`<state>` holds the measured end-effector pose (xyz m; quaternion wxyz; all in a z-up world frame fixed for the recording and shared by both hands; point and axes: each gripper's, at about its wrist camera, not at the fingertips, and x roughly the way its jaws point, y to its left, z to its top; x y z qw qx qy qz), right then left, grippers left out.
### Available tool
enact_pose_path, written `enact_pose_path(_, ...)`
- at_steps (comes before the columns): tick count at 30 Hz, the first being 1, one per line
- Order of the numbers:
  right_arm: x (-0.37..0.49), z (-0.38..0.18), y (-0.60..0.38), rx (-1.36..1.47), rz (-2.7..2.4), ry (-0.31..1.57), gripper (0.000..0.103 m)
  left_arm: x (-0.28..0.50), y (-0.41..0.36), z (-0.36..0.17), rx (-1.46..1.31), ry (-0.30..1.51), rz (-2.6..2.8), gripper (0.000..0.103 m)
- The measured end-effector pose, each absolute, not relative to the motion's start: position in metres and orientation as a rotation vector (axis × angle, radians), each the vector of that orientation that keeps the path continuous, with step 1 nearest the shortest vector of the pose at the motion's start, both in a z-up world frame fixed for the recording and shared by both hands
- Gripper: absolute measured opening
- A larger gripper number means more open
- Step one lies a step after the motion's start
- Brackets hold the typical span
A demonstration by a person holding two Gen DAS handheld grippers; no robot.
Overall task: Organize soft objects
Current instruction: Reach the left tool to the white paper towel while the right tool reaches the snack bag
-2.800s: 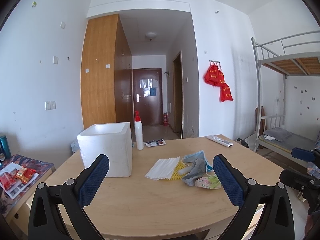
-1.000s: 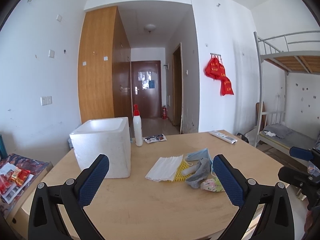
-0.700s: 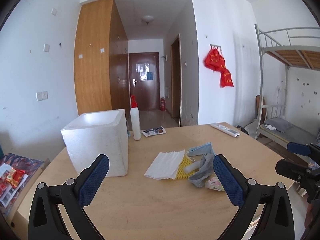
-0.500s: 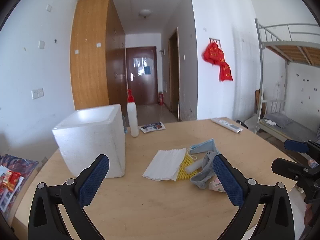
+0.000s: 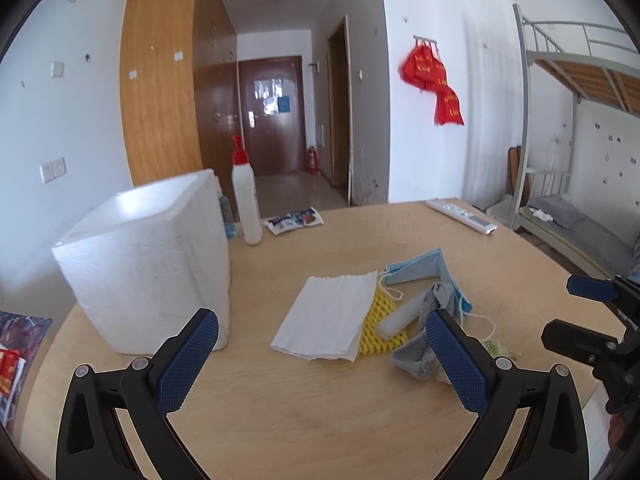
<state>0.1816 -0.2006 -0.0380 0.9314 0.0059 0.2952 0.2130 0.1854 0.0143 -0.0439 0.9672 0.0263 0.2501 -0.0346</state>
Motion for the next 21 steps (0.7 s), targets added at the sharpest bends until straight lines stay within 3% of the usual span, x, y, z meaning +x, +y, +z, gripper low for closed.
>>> enact_pose_path(21,0.226,-0.075,-0.190,-0.054,0.462,0.740,0.103,0.268,0.020,-0.087,0.041,0.715,-0.142,0.103)
